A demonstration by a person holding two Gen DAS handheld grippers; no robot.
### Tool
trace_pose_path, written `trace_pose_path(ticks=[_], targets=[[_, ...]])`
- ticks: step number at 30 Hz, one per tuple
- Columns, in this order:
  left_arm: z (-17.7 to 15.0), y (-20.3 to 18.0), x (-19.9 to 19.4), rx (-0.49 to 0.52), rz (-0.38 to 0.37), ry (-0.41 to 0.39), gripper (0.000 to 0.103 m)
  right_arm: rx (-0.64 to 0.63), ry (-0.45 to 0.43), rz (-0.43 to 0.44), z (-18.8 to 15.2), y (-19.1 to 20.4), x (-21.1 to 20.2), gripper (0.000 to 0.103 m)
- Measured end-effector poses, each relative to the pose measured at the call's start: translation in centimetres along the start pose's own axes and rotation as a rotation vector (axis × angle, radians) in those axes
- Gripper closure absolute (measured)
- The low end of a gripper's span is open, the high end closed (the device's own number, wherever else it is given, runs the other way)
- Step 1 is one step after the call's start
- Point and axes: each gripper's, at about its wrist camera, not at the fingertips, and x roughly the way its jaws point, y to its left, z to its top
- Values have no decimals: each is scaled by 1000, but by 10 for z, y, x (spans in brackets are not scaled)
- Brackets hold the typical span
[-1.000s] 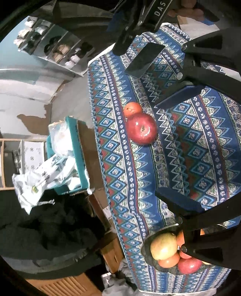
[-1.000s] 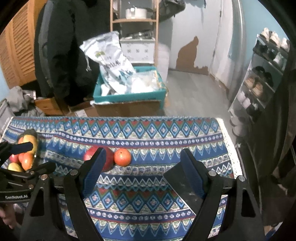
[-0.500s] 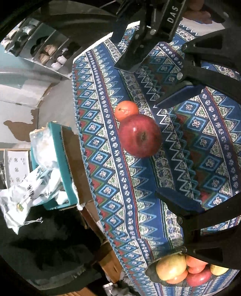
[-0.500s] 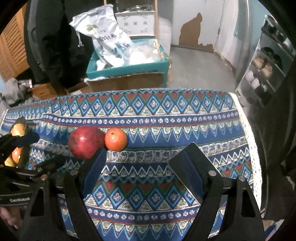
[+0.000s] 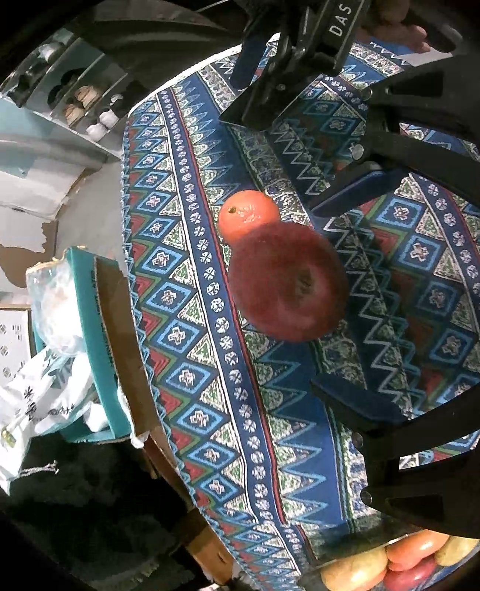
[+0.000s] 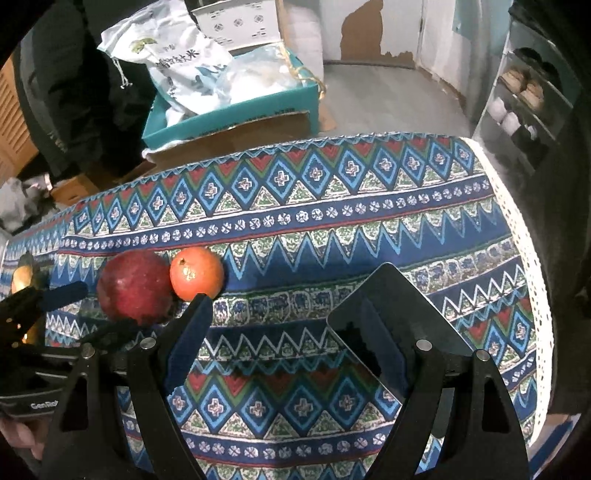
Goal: Organize fruits
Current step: 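Close the left tool on the red apple while the right tool grasps the small orange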
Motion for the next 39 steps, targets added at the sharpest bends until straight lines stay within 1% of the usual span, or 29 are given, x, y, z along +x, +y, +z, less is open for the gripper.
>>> trace_pose_path(ticks=[6,11,12,13,15,20,25,30,34,39], targets=[[5,-5,15,25,7,14,15,-6,7,4,6,2,8,21],[11,-2,19,-2,-12,-5,15,-11,3,3,11,6,12,21],[12,-1,19,-6,-19,-13,16,-14,1,4,11,6,12,21],[13,-1,19,-10,-28,-21,19,-18,1,1,11,7,12,21],[14,-1,22,-5,-57,-11,27,-19,0,-2,11,7,13,21],[14,-2,22,2,-60,-17,27,-33,7,6,11,12,17,21],[7,5,16,-2,-24,-23,27,-62,10,24,11,24,22,21],[1,25,8,-21,9,-34,27,-107,13,50,14,41,29,21],[-3,40,1,-52,18,-41,27,-133,29,70,17,57,40,21],[-8,55,-5,-71,29,-44,27,-161,59,57,18,73,59,21]])
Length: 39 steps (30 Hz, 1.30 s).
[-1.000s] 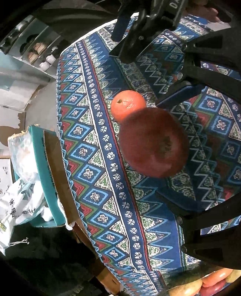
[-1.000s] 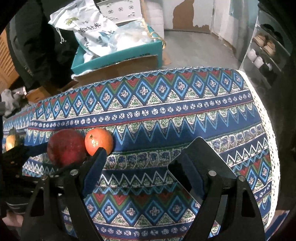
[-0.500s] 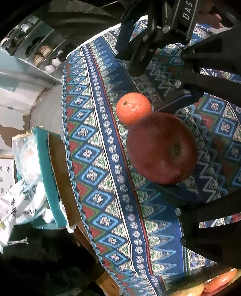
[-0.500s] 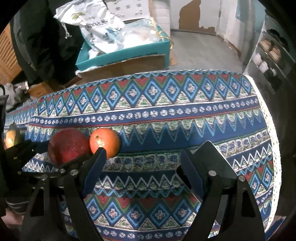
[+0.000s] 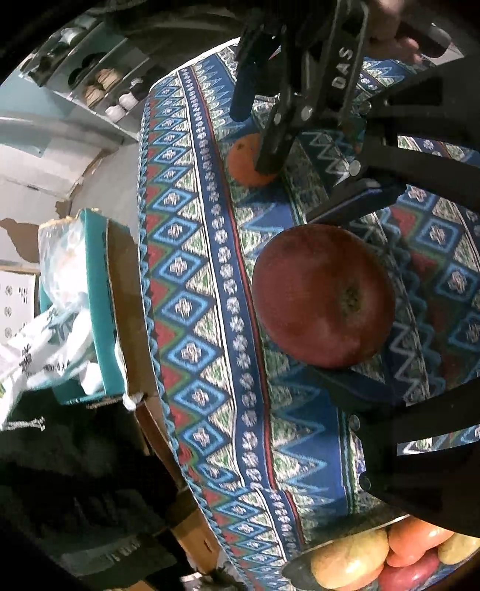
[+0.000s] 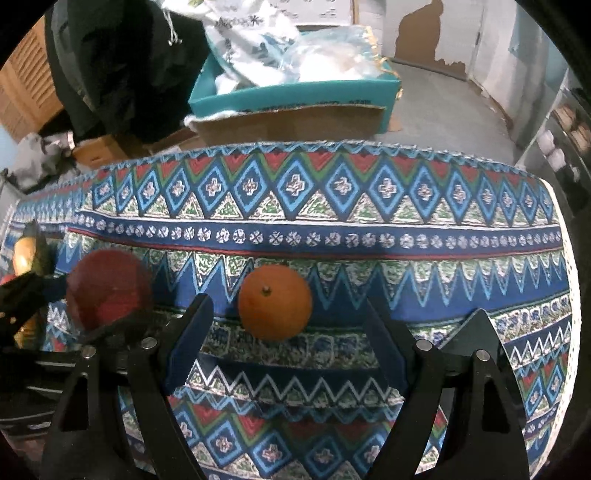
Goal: Organize fruits
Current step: 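Close the left tool on the red apple while the right tool grasps the small orange, then carry the apple with the left tool while the right tool carries the orange to the glass plate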
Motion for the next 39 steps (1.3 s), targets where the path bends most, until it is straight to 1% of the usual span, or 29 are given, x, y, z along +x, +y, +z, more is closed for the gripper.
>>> trace_pose_path(ticks=[5,7,9,10,12,13,15,16,20,22,27,30,39], targets=[[-4,13,-1,-27,1,4,27,14,30,8,2,2,15,21],[-4,15,-3,-34,-2,3,27,15,44,-1,3,3,22,23],[-4,16,-4,-37,-4,2,27,13,55,-2,4,5,28,31],[-4,17,-5,-36,-7,0,27,12,61,-6,4,6,31,32],[-5,18,-7,-37,-7,-3,27,8,77,-13,4,10,38,39],[-5,19,-7,-39,-9,-4,27,7,84,-13,3,11,40,40],[-6,20,-10,-43,-13,-7,27,-9,65,-29,3,13,38,57],[-6,20,-11,-43,-13,-9,27,-8,62,-21,3,14,38,58],[-9,24,-17,-45,-12,-16,27,0,53,-33,2,15,36,59],[-10,25,-20,-48,-13,-19,27,10,45,-32,-5,7,24,59],[-12,27,-31,-54,-9,-32,27,19,3,-49,-4,2,2,59],[-12,29,-40,-58,-9,-46,27,18,-28,-67,-2,2,-14,59],[-14,36,-74,-71,-2,-102,27,3,-103,-79,4,12,-59,59]])
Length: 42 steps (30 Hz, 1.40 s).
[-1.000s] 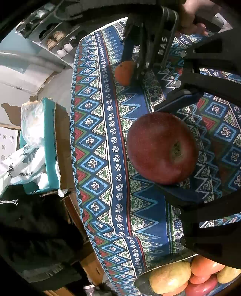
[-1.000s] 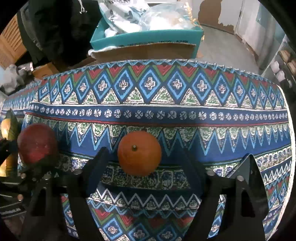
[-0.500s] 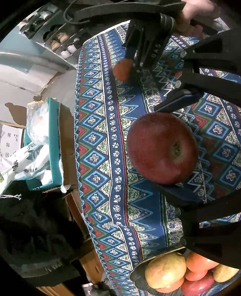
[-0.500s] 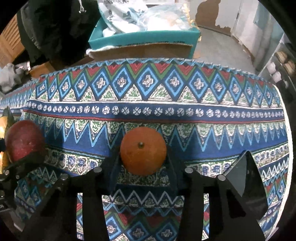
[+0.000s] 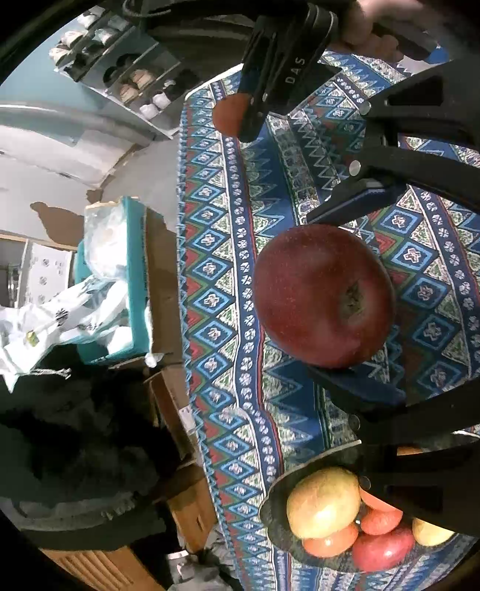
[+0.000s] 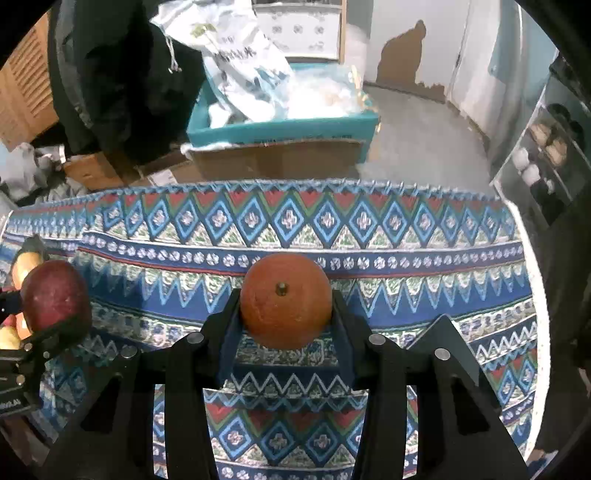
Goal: Organize fruits
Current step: 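Carry the apple with the left tool while the right tool carries the orange to the glass plate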
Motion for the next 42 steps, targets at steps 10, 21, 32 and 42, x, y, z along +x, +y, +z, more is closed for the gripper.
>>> trace_pose_path(ticks=[10,21,32,42], targets=[[0,14,-48,-22,-4,-77,27,-18,-87,23,11,17,-55,59],[-8,33,-97,-47,4,-155,27,-64,-180,62,18,43,-107,59],[-19,55,-136,-83,10,-203,27,-117,-244,100,17,71,-146,59],[-30,76,-166,-107,27,-237,27,-166,-285,160,17,99,-175,59]])
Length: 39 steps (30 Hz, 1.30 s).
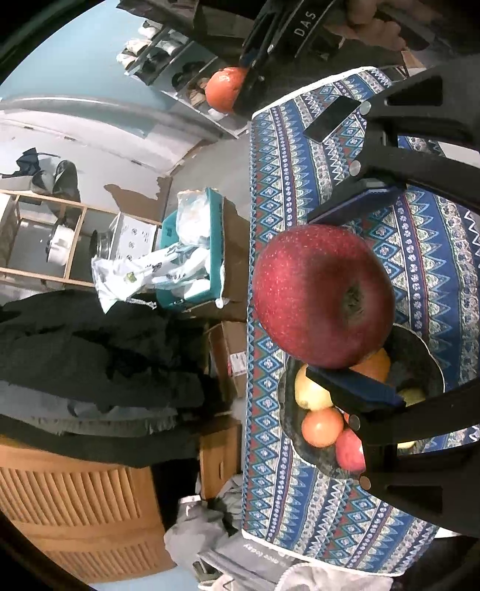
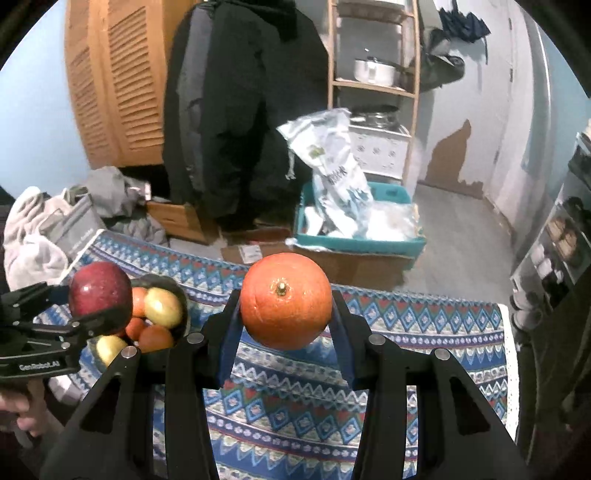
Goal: Organize fruits
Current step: 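Carry the apple with the left tool while the right tool carries the orange to the glass plate, then lower both tools onto the plate and open them to release apple and orange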
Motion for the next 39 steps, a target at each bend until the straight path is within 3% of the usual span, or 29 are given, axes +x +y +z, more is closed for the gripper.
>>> trace_pose_path(ticks=[11,25,39], targets=[[-6,31,-7,-53,34,-3,27,-52,10,64,11,42,13,59],[-18,75,2,-120,89,27,27,-68,85,141,16,89,61,59],[-38,112,45,-173,133,126,27,-85,183,205,8,123,115,59]])
